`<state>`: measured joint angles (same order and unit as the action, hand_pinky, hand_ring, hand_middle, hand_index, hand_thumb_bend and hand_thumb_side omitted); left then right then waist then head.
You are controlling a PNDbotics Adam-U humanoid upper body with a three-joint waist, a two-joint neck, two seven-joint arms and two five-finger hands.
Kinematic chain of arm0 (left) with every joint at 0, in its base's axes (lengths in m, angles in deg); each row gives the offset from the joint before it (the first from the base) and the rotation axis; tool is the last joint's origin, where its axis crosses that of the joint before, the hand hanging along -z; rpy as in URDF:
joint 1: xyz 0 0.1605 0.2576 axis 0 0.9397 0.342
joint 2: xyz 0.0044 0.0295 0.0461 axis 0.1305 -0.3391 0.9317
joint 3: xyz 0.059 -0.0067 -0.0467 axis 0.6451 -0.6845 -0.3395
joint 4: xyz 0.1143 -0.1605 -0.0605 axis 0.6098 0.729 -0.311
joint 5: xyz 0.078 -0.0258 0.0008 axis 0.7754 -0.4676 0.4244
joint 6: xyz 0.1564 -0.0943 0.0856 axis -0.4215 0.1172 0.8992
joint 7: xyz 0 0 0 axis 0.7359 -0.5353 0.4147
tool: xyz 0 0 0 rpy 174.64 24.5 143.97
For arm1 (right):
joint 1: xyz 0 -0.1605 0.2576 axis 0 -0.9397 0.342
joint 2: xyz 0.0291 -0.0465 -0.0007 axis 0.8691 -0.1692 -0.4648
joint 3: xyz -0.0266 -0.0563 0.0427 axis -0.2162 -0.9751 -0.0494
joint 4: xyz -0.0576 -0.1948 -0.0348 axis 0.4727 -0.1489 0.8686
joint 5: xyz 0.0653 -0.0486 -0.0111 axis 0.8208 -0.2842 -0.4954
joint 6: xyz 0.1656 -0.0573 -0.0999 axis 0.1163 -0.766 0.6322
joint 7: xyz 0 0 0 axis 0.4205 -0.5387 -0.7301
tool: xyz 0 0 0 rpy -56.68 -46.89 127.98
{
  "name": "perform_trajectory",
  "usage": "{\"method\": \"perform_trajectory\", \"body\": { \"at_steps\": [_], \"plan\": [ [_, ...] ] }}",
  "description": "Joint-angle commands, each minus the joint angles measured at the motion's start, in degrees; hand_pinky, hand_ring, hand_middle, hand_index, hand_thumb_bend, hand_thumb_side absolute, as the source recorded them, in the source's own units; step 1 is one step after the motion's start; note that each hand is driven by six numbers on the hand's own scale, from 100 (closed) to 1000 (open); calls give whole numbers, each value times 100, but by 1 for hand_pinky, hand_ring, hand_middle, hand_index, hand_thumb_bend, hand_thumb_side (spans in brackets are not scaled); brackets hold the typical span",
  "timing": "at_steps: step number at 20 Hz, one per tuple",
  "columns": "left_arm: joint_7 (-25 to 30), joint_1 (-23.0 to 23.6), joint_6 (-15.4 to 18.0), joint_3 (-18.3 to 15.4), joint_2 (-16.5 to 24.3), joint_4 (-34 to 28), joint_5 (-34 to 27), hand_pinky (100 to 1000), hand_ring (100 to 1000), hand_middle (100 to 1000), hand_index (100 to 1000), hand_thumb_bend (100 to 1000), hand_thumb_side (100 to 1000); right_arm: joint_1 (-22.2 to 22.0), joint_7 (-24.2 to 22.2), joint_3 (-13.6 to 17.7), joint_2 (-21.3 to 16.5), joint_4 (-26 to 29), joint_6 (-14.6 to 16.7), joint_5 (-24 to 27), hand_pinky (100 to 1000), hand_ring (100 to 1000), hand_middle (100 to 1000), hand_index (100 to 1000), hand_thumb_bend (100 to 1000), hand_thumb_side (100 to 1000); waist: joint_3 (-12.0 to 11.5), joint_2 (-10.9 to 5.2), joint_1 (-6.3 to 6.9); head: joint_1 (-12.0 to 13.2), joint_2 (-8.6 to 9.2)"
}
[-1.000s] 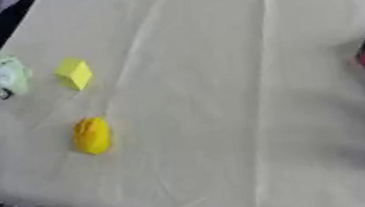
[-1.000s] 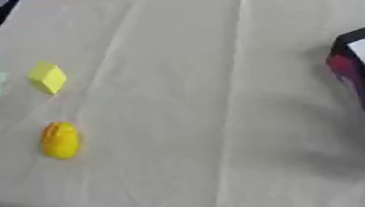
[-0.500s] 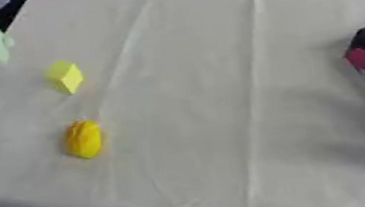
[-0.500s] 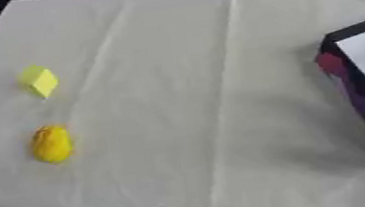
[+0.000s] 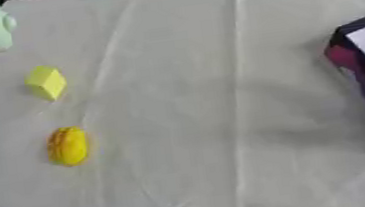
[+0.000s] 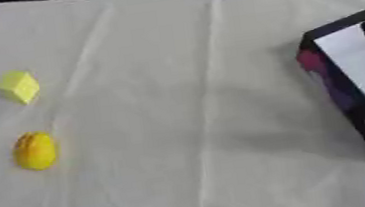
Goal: Pick up the objects with one hand, pass them to the other hand, and then place them into the box on the other side of the table.
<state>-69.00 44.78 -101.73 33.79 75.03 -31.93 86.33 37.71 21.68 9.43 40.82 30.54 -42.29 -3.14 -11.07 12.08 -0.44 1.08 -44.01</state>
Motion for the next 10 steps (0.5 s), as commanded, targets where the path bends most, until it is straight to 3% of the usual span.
{"method": "perform_trajectory", "body": {
  "at_steps": [1, 5, 10],
  "plan": [
    [-476, -31, -2, -41, -207, -255, 176, 801, 696, 562, 490, 173, 100, 392, -123, -156, -599, 119, 82, 171, 1000, 931, 988, 1000, 100, 371, -6, -222, -81, -80, -11],
    [-1029, 77, 54, -59, -898, -472, 526, 799, 688, 557, 482, 149, 100, 1074, -369, -501, -886, 119, 42, 168, 998, 932, 991, 1000, 100, 344, -8, -267, -128, -147, -11],
    [-1478, 253, 66, -131, -1700, -660, 1070, 796, 686, 556, 480, 136, 100, 1745, -729, -958, -774, 119, -182, -99, 1000, 940, 999, 1000, 100, 371, 1, -312, -180, -222, -11]
  ]
}}
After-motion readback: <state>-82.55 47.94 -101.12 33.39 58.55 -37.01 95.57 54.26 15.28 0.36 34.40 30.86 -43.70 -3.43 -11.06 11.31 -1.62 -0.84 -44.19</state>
